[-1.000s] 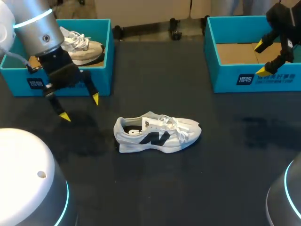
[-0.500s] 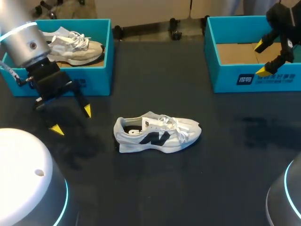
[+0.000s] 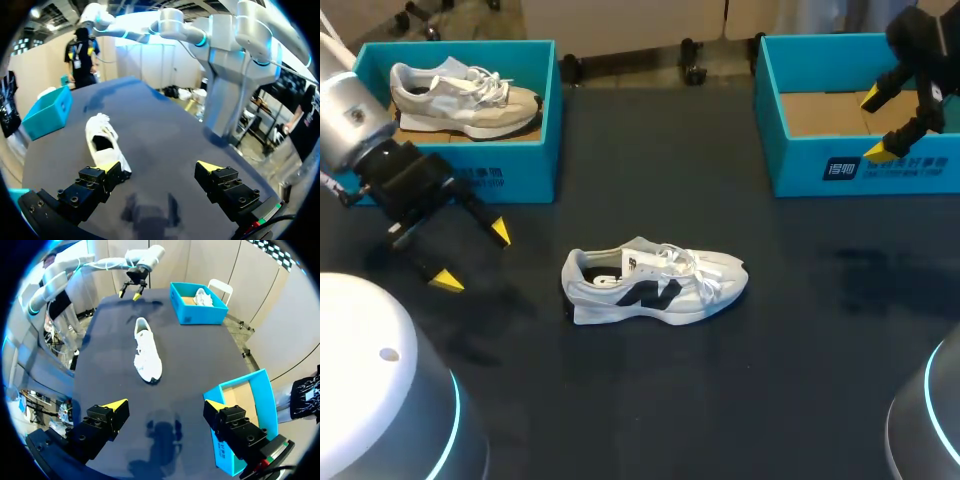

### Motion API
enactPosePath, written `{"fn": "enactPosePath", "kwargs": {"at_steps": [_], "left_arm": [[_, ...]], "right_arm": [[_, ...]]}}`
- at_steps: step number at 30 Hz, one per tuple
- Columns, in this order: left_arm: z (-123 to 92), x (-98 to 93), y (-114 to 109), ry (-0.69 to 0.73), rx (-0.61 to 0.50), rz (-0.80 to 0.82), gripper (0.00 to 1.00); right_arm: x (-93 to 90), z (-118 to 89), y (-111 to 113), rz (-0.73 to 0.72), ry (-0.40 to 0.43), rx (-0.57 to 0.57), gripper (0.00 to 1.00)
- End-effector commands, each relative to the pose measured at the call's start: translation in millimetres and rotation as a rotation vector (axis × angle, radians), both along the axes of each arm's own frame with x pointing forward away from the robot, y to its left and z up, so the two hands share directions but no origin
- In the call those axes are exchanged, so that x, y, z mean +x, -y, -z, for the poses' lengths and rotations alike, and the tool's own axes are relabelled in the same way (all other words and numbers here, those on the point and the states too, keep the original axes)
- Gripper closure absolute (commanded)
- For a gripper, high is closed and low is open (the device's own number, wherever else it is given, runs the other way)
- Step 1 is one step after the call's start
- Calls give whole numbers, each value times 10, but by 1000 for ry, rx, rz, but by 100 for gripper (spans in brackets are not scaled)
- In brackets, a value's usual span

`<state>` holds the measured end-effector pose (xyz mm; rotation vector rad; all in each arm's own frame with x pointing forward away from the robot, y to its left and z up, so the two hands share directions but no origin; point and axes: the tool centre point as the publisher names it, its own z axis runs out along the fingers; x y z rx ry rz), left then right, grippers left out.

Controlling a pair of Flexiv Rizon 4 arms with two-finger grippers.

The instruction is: Take the shoe out of the shoebox, open the shoe tongue, remove and reinsert the insole, then place the shoe into the shoebox

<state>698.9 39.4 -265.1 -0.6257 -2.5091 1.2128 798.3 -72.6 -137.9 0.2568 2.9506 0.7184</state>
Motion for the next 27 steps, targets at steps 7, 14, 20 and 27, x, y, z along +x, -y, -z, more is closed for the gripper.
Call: {"fn": "enactPosePath", "kwargs": {"at_steps": [7,14,20,27], "left_arm": [[156,26,-130,76,-101,-214,0],[339,157,-155,88,-151,-340,0],[485,260,-161,90,-159,-439,0],[553,299,-155,72,-154,-449,0]], "right_arm": [[15,0,-7,0,-3,-3,0],[15,0,-7,0,-3,-3,0],[15,0,-7,0,-3,-3,0],[15,0,-7,0,-3,-3,0]]}}
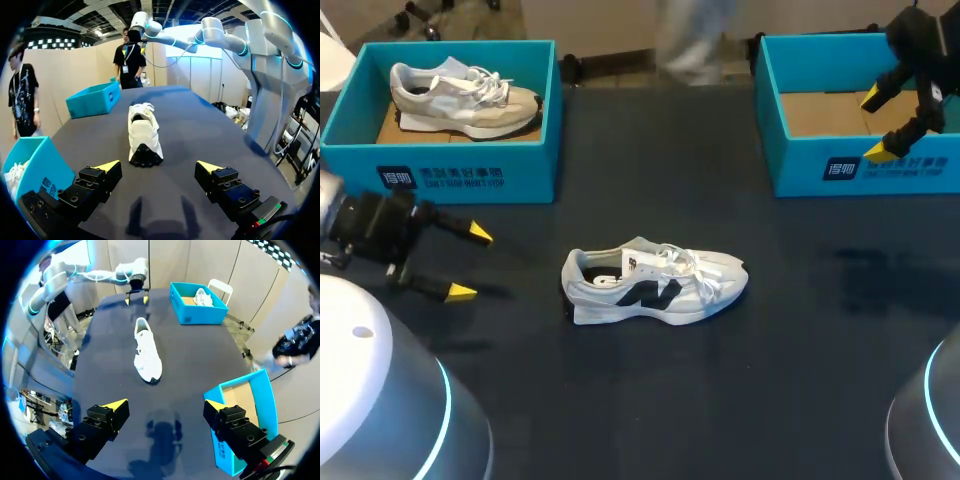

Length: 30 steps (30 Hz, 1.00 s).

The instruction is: Take the shoe out of the shoebox, open the shoe tongue, remove and reinsert the insole, then place the shoe into the shoebox

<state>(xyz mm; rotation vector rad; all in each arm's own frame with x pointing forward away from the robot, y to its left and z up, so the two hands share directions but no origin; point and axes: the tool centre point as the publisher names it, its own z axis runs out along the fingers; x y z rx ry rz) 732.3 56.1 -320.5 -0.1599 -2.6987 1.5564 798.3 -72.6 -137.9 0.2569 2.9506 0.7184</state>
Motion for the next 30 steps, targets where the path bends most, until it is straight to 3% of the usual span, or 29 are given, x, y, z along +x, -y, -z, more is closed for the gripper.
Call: {"fn": "enactPosePath", "kwargs": {"at_steps": [1,23,30], "left_arm": [[-2,-35,13,16,0,-28,0],[-2,-35,13,16,0,-28,0],[196,110,259,-10,-31,-102,0]], "right_arm": [[15,0,-7,0,-3,-3,0],[15,0,-7,0,-3,-3,0],[15,0,-7,0,-3,-3,0]]}}
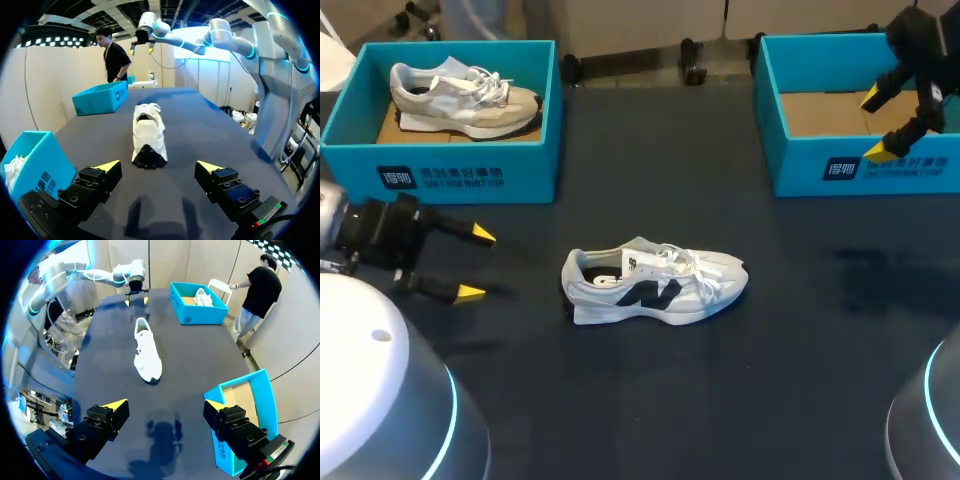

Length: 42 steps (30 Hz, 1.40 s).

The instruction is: Take the shoe out of the shoebox, open the shoe tongue, remove and reinsert the insole, then place the shoe into the shoebox

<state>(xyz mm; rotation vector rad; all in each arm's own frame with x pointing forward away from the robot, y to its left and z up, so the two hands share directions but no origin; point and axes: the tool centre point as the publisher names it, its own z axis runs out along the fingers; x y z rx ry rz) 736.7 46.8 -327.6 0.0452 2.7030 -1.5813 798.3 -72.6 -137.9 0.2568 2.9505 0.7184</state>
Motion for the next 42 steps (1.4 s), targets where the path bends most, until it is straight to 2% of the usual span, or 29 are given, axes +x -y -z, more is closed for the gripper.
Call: {"fn": "enactPosePath", "kwargs": {"at_steps": [1,7,14,42], "left_arm": [[159,103,198,7,-18,-35,0],[362,271,345,18,-2,-60,0],[580,328,421,24,23,-113,0],[592,321,427,20,17,-122,0]], "right_arm": [[15,1,-7,0,-3,-3,0],[15,1,-7,0,-3,-3,0],[15,1,-7,0,-3,-3,0],[15,1,-7,0,-3,-3,0]]}}
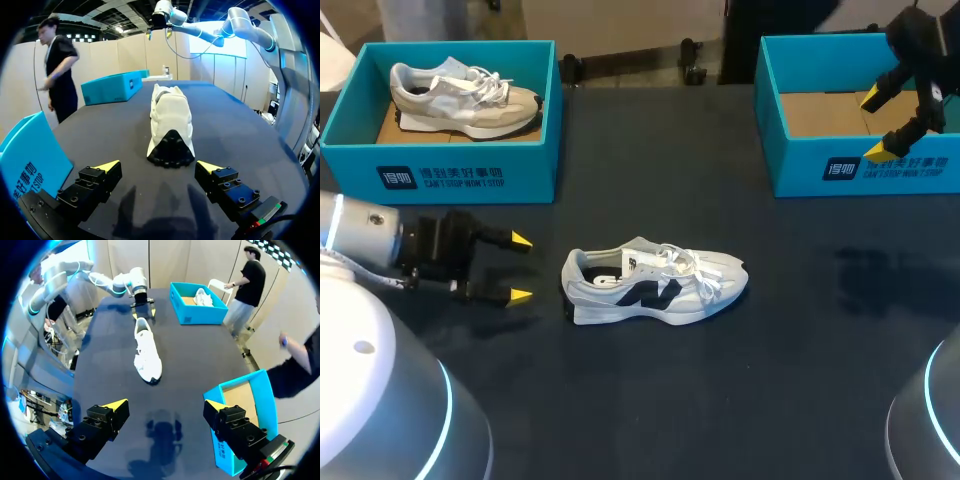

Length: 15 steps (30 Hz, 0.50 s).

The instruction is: Take the shoe out of the shoebox, open the shoe tongue, remove and reinsert the insole, then place the shoe into the shoebox

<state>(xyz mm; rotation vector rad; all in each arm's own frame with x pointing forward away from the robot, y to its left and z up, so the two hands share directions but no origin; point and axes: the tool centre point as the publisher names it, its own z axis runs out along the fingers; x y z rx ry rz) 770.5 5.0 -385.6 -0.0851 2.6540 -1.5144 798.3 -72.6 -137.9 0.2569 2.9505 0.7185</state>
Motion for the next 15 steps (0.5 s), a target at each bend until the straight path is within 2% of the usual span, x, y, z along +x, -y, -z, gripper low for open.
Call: {"fn": "enactPosePath", "kwargs": {"at_steps": [1,15], "left_arm": [[17,-14,14,0,-9,-16,0],[123,12,326,-17,-51,-8,0]], "right_arm": [[15,0,-7,0,-3,-3,0],[15,0,-7,0,-3,-3,0]]}}
